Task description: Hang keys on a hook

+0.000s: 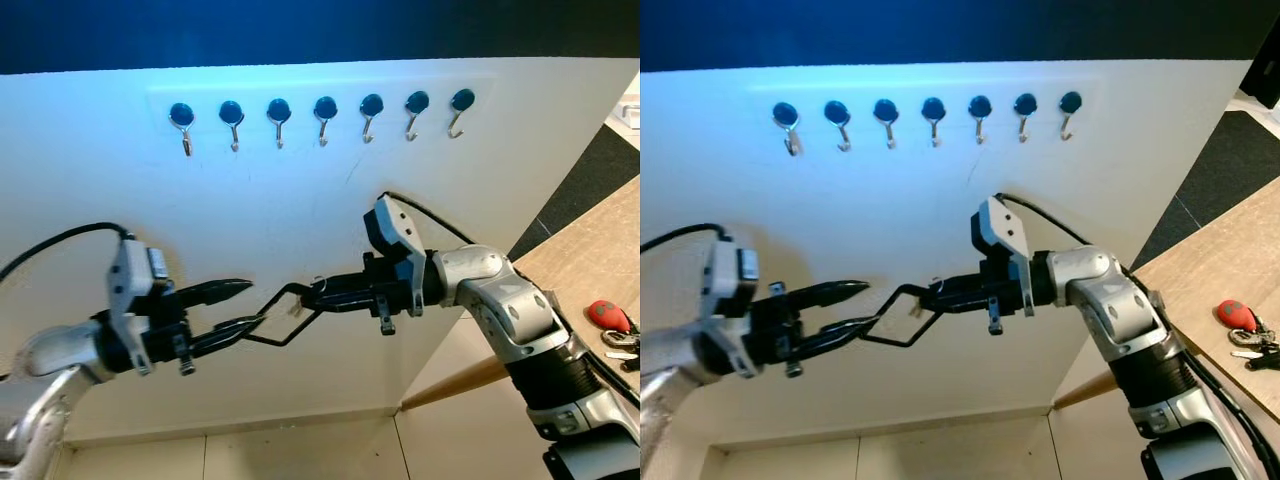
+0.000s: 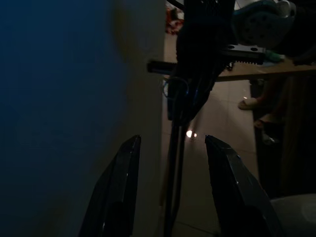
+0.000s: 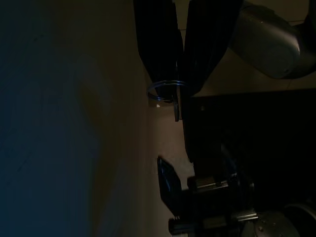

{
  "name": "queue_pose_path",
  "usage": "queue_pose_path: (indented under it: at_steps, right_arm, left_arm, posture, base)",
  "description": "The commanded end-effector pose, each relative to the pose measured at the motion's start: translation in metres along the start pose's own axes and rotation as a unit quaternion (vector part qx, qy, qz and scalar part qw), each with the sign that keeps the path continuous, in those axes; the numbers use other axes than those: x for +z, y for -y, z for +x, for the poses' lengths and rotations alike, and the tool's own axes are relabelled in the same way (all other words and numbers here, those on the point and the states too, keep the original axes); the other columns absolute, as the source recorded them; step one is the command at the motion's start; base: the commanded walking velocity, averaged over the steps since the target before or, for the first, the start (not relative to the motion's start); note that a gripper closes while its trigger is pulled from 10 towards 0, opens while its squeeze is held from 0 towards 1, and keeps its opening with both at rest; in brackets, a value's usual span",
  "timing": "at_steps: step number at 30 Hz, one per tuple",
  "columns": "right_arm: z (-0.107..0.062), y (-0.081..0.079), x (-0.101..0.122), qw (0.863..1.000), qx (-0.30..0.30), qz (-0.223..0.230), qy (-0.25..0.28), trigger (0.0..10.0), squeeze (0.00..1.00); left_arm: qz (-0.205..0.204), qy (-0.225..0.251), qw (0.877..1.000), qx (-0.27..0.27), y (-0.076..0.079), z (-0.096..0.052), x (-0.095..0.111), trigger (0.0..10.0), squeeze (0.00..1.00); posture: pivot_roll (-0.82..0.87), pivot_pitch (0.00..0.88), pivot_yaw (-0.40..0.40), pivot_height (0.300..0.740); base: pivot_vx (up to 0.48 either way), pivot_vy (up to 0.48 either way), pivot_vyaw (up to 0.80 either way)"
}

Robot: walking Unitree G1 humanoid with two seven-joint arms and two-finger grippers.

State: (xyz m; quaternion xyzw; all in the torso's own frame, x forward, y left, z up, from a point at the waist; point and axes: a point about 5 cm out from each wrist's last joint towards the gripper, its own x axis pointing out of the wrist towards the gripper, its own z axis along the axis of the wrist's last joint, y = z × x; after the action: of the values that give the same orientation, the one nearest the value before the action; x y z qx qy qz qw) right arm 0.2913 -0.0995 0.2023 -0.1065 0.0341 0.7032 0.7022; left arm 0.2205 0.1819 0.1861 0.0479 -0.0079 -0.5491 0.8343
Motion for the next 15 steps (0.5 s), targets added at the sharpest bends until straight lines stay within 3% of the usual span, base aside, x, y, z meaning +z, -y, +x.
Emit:
queue_pose_path:
  at_steps: [1, 4, 9, 15]
  right_arm:
    - [0.002, 0.000, 0.001, 1.000, -0.001, -0.007, 0.002, 10.0, 0.00]
    - [0.002, 0.000, 0.001, 1.000, -0.001, -0.008, 0.003, 10.0, 0.00]
    - [0.003, 0.000, 0.001, 1.000, -0.006, -0.008, 0.007, 10.0, 0.00]
    - [0.004, 0.000, 0.001, 1.000, -0.007, -0.008, 0.009, 10.0, 0.00]
  left_arm:
    - [-0.003, -0.015, 1.000, -0.012, 0.004, 0.009, -0.003, 10.0, 0.00]
    - [-0.004, -0.019, 1.000, -0.012, 0.004, 0.010, -0.004, 10.0, 0.00]
    - [-0.012, -0.066, 0.998, -0.006, 0.004, 0.016, -0.013, 10.0, 0.00]
    - [-0.008, -0.090, 0.996, 0.020, -0.005, 0.024, -0.019, 10.0, 0.00]
  posture:
    - [0.00, 0.064, -0.023, 0.740]
    - [0.00, 0.064, -0.023, 0.740]
    - [0.00, 0.060, -0.017, 0.740]
    - [0.00, 0.058, -0.016, 0.740]
  base:
    - [0.000, 0.000, 0.00]
    - [0.000, 0.000, 0.00]
    - [0.000, 0.000, 0.00]
    - [0.000, 0.000, 0.00]
